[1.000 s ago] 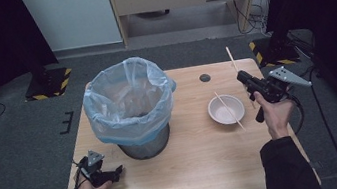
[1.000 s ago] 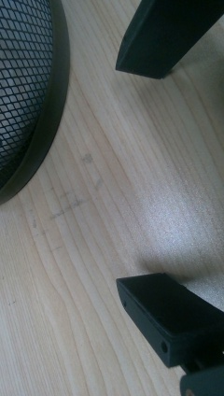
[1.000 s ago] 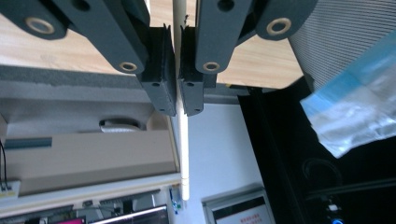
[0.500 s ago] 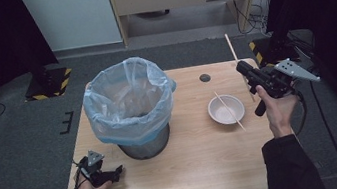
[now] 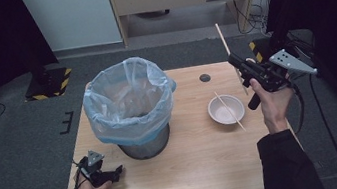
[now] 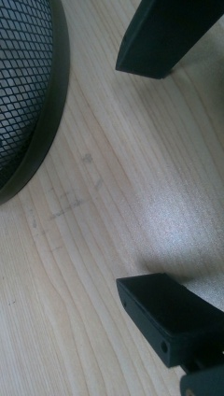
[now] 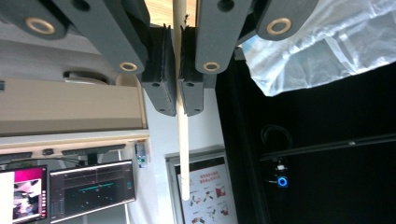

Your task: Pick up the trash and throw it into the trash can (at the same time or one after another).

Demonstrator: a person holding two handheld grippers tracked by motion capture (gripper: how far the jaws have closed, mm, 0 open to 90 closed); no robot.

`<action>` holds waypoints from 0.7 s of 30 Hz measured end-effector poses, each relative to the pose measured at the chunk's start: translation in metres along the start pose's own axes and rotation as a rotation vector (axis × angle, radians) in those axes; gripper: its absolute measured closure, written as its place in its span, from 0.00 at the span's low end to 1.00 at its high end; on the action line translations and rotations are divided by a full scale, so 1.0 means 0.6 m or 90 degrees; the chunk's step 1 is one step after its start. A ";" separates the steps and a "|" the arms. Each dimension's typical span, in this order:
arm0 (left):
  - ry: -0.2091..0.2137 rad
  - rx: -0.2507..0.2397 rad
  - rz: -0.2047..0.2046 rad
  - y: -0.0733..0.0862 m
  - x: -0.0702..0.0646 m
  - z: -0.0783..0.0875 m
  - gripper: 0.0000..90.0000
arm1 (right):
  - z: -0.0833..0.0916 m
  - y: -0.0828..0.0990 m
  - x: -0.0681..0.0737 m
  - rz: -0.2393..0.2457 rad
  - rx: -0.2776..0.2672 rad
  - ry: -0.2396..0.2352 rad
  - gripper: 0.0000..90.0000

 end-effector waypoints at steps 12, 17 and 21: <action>0.000 0.000 0.000 0.000 0.000 0.000 0.00 | -0.020 -0.039 0.049 0.010 -0.018 -0.037 0.95; 0.000 0.000 0.000 0.000 0.000 0.000 0.00 | -0.029 -0.051 0.067 0.009 -0.023 -0.052 0.95; 0.000 0.000 0.000 0.000 0.000 0.000 0.00 | -0.042 -0.054 0.084 0.012 -0.019 -0.064 0.95</action>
Point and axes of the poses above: each handheld gripper's, and its own axes: z roughly backward along the jaws, y roughly out of its underside, x roughly to its left, the point moved 10 cm from there along -z, roughly forward along the jaws, and after that the axes turned 3 degrees about y, right-handed, at the moved point
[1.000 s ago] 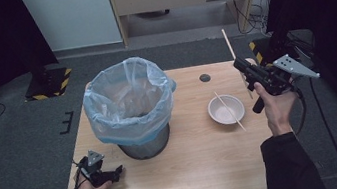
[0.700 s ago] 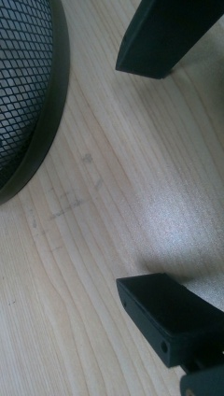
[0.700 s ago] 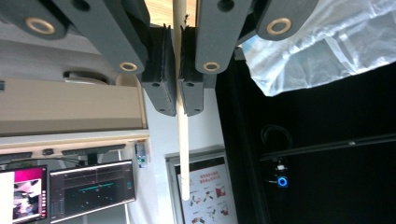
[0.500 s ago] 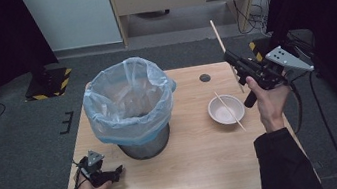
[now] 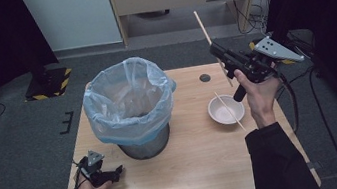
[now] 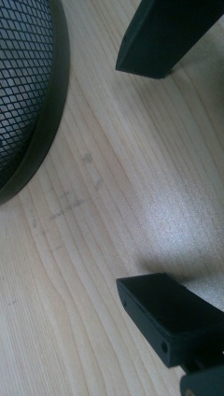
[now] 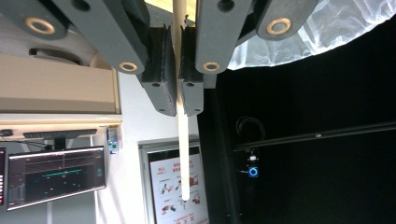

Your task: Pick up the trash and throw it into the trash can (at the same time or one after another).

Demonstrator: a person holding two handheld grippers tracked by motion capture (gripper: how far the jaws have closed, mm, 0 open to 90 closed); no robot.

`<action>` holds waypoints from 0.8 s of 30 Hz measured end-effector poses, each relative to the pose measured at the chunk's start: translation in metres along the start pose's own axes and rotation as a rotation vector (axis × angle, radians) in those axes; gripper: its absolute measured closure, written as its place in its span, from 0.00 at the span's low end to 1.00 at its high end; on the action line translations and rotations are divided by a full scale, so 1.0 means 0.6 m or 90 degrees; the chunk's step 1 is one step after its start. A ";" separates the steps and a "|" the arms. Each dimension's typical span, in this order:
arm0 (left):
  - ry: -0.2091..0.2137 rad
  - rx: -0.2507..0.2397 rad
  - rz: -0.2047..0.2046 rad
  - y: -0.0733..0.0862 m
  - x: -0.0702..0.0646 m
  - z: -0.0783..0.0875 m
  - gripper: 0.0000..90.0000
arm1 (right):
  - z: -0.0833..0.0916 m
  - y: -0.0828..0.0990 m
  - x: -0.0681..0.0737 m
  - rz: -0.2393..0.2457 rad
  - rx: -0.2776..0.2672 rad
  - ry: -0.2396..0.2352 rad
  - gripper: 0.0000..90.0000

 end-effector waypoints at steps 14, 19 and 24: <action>0.000 0.000 0.000 0.000 0.000 0.000 0.00 | -0.043 -0.017 0.058 0.008 -0.004 -0.044 0.95; 0.000 0.000 0.000 0.000 0.000 0.000 0.00 | -0.058 -0.013 0.079 0.010 -0.001 -0.059 0.95; 0.001 0.000 -0.001 0.000 0.000 0.000 0.00 | -0.074 -0.012 0.094 0.002 -0.004 -0.070 0.95</action>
Point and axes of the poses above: each handheld gripper's, and its own axes: z roughly backward along the jaws, y roughly out of its underside, x roughly to its left, the point moved 10 cm from there along -z, roughly forward along the jaws, and after that the axes turned 3 degrees about y, right-handed, at the moved point
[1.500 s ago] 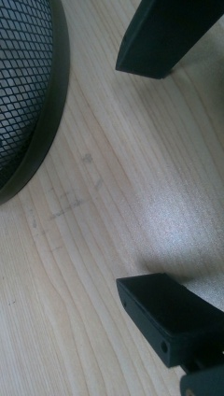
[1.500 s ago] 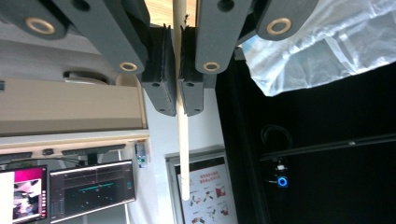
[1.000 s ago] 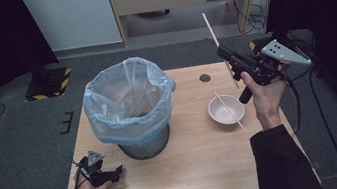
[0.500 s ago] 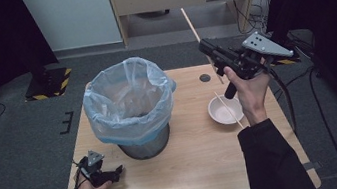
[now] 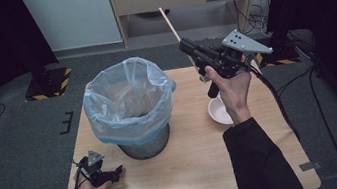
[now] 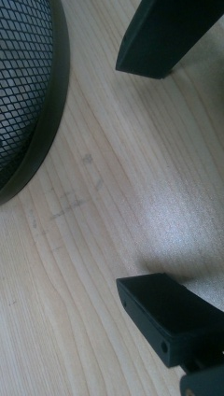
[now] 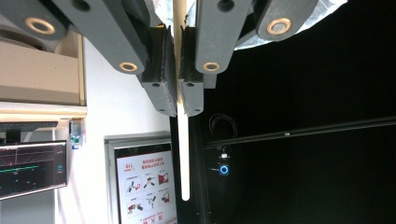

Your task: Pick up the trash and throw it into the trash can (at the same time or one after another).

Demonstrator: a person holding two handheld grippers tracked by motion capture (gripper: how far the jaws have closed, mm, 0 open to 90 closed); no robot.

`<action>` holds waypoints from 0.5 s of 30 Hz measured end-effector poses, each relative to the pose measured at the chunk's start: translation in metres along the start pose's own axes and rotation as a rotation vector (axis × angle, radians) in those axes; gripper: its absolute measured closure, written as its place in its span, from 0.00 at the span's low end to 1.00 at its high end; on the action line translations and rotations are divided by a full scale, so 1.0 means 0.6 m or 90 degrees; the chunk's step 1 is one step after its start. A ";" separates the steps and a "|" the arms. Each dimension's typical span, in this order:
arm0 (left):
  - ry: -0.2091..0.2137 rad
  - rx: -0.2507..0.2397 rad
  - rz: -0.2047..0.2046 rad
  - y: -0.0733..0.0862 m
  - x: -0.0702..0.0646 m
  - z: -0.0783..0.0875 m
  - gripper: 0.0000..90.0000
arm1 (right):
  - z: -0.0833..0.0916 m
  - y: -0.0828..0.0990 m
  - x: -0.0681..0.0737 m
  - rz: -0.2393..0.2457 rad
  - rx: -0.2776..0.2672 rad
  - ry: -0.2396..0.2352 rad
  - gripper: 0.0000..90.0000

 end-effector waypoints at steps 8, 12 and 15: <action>0.000 0.000 0.000 0.000 0.000 0.000 0.00 | -0.017 0.001 0.019 0.000 0.000 -0.013 0.95; 0.000 0.000 0.000 0.000 0.000 0.000 0.00 | -0.026 0.003 0.027 -0.001 0.001 -0.018 0.95; 0.000 -0.001 0.001 0.000 0.000 0.000 0.00 | -0.034 0.005 0.038 0.001 0.003 -0.024 0.95</action>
Point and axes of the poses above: each handheld gripper's, and its own axes: z roughly backward along the jaws, y roughly out of its underside, x roughly to its left, the point moved 10 cm from there along -z, roughly forward along the jaws, and after that the axes turned 3 degrees about y, right-handed, at the moved point
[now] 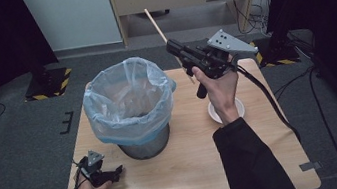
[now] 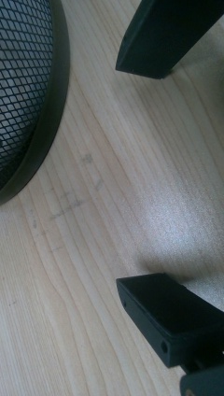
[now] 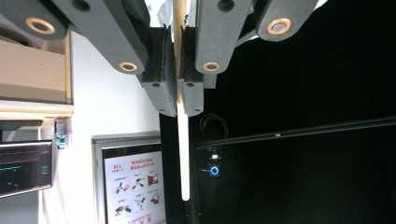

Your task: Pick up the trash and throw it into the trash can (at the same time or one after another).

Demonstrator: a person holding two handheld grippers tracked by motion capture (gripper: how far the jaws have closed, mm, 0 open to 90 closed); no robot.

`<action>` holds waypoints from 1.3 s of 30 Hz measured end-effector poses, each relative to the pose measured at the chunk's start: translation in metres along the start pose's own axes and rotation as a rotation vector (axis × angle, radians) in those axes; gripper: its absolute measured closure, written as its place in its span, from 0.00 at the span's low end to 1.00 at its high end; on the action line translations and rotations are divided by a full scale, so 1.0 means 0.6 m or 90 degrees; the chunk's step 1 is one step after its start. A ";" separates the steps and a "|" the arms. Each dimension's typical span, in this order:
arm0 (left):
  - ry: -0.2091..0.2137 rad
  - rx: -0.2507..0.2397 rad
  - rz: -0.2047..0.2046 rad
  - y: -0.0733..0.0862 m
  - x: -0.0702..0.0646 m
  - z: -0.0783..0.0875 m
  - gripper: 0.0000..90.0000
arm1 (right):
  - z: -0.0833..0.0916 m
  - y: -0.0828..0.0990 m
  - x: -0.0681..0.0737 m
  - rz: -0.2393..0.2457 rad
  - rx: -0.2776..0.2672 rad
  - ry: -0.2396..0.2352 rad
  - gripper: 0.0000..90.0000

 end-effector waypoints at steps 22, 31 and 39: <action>0.001 0.000 -0.002 0.000 0.000 0.000 0.00 | -0.067 0.051 0.048 -0.027 0.018 -0.027 0.95; 0.002 0.000 -0.002 0.000 0.000 0.000 0.00 | -0.079 0.069 0.056 -0.036 0.028 -0.035 0.95; 0.002 0.000 -0.002 -0.001 0.000 -0.001 0.00 | -0.094 0.079 0.073 -0.013 0.050 -0.039 0.95</action>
Point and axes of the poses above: each handheld gripper's, and its own axes: z roughly backward along the jaws, y roughly out of its underside, x roughly to its left, the point moved 10 cm from there along -z, roughly forward along the jaws, and after that the axes turned 3 degrees about y, right-handed, at the moved point
